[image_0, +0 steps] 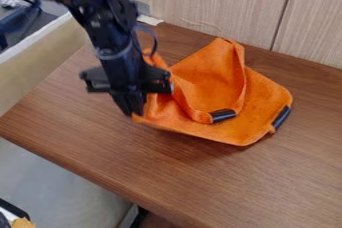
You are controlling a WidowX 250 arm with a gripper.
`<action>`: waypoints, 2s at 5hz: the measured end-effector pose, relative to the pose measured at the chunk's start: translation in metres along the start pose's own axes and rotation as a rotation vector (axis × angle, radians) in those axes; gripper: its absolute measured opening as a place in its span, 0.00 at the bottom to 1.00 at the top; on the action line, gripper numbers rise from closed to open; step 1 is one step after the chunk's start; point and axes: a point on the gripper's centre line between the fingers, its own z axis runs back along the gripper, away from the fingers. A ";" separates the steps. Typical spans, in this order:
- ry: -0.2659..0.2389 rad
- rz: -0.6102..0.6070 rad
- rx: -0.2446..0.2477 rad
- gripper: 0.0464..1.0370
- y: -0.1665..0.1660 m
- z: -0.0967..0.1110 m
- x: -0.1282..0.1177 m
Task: Fold the cloth from bottom left to top right
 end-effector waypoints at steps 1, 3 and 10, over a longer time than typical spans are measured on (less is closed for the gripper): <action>-0.053 0.002 -0.044 0.02 -0.011 0.023 0.022; -0.067 -0.045 -0.073 0.02 -0.047 0.029 0.076; 0.121 -0.186 -0.052 0.04 -0.112 -0.098 0.129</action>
